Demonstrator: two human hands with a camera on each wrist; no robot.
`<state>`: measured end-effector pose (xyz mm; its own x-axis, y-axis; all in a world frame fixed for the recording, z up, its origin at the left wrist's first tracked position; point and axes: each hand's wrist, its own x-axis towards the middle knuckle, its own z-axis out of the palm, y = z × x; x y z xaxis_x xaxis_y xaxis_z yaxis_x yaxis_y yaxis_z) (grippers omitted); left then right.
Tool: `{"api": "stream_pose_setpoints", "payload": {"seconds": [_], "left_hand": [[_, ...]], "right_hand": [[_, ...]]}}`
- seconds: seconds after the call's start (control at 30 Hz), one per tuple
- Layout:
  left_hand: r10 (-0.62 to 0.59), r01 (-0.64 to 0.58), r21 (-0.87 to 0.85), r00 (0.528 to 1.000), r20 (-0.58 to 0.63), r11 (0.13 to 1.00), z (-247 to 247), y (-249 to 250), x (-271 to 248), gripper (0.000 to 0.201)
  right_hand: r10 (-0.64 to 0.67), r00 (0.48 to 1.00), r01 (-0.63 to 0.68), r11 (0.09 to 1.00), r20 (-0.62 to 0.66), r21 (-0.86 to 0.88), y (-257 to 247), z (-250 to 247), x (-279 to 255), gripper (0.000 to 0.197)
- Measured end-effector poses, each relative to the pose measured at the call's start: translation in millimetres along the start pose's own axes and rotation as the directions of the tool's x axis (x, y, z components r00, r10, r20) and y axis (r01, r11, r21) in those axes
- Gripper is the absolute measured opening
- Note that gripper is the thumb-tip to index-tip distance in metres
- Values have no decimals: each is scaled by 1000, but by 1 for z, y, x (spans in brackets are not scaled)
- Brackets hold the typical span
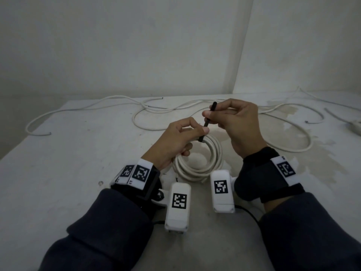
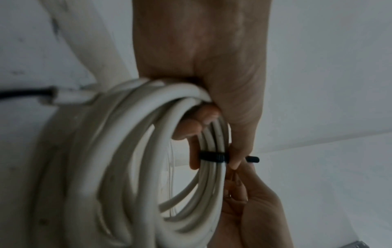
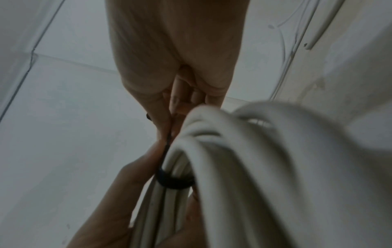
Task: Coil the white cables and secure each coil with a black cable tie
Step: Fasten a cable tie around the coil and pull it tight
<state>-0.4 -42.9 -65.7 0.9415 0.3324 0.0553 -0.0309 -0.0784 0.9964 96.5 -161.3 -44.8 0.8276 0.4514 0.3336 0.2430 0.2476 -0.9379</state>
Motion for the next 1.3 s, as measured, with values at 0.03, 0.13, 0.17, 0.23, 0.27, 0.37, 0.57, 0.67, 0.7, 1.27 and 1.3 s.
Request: {"api": "stream_pose_setpoints", "payload": {"seconds": [0.03, 0.13, 0.17, 0.23, 0.27, 0.37, 0.57, 0.67, 0.7, 1.27, 1.3], "left_hand": [[6, -6, -2, 1000, 12, 1000, 0, 0, 0, 27], [27, -27, 6, 998, 56, 1000, -1, 0, -1, 27], [29, -30, 13, 998, 64, 999, -1, -1, -1, 27], [20, -21, 26, 998, 55, 999, -1, -3, 0, 27], [10, -11, 29, 999, 42, 1000, -1, -4, 0, 28], [-8, 8, 34, 1000, 11, 999, -2, -6, 2, 30], [16, -20, 82, 998, 58, 996, -5, -3, 4, 26], [9, -15, 71, 997, 71, 997, -5, -1, 1, 25], [6, -10, 73, 999, 51, 997, -4, -1, 0, 25], [29, -35, -58, 995, -100, 998, 10, 7, -9, 28], [32, -38, -67, 995, -91, 997, 11, 9, -9, 29]], "right_hand": [[3, 1000, -3, 1000, -9, -4, 1, 0, 0, 16], [28, 999, -29, 999, -23, -41, 5, 0, 2, 21], [40, 999, -42, 998, -24, -54, 7, 0, 2, 22], [53, 998, -54, 996, -18, -67, 9, -1, 3, 21], [54, 998, -54, 996, -14, -70, 9, -1, 3, 19], [49, 999, -49, 996, -3, -74, 6, 2, 2, 18], [41, 999, -41, 995, 2, -86, -1, -1, 2, 20], [73, 997, -72, 991, 7, -114, -1, 0, 0, 20], [84, 996, -81, 989, 18, -125, -2, 0, 1, 20], [213, 977, -200, 931, 8, -305, -26, 8, -16, 18], [216, 976, -210, 930, -13, -301, -27, 7, -17, 19]]}}
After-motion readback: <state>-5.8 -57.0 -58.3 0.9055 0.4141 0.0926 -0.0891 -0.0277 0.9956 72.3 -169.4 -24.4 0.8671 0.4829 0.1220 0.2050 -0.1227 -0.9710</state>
